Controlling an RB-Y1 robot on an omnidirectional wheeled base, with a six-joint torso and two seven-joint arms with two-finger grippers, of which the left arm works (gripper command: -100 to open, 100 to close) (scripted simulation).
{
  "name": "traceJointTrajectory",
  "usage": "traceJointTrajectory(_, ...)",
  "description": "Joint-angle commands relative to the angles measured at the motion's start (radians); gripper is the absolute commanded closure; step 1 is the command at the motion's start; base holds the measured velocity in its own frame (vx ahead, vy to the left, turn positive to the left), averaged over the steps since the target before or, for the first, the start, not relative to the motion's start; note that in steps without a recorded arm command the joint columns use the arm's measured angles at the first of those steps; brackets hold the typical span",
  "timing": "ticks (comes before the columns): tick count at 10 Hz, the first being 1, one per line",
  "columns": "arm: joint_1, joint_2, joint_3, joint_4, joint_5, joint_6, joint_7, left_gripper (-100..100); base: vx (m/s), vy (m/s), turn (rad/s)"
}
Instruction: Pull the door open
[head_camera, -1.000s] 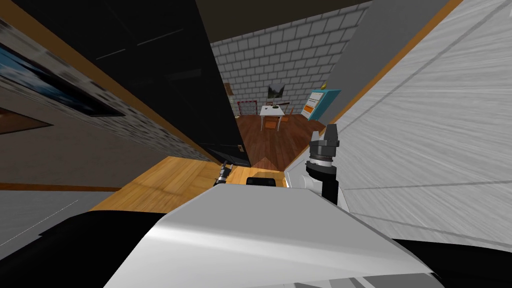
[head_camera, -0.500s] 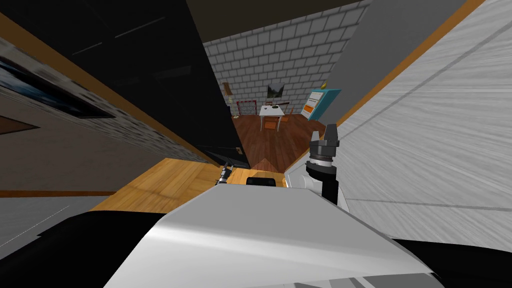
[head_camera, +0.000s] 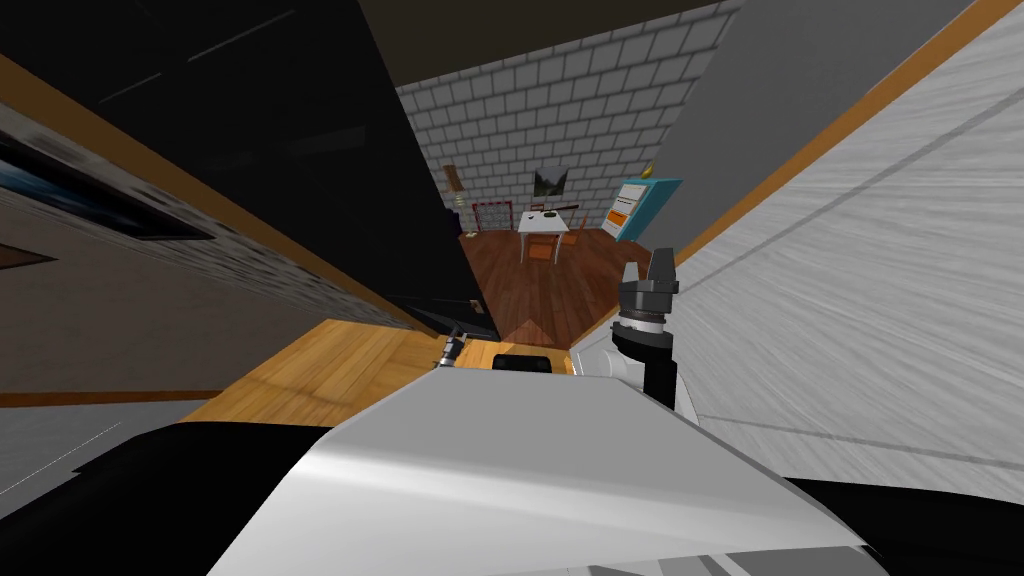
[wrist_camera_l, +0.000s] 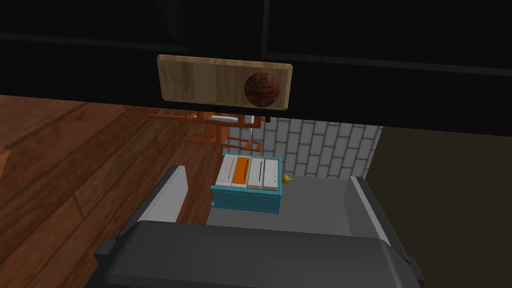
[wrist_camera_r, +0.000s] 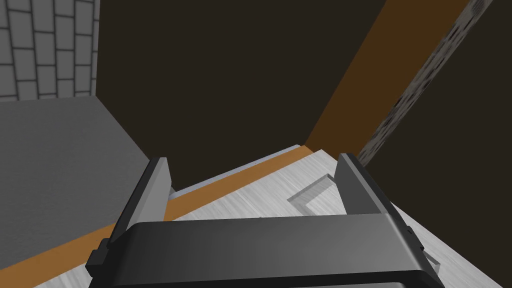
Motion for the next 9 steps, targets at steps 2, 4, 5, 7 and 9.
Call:
traceJointTrajectory(2, -0.004, -0.005, 0.01, 0.024, -0.011, -0.012, -0.054, -100, 0.092, 0.009, -0.011)
traceJointTrajectory(4, -0.014, 0.026, 0.024, 0.036, 0.003, -0.005, -0.044, -100, 0.061, -0.04, -0.093)
traceJointTrajectory(5, -0.02, 0.038, 0.032, 0.048, 0.009, -0.004, -0.045, -100, 0.136, -0.136, -0.194)
traceJointTrajectory(7, -0.033, 0.054, 0.052, 0.073, 0.024, -0.003, -0.048, -100, 0.193, -0.083, -0.112)
traceJointTrajectory(9, -0.046, 0.06, 0.07, 0.097, 0.038, -0.001, -0.051, -100, 0.191, 0.021, -0.137)
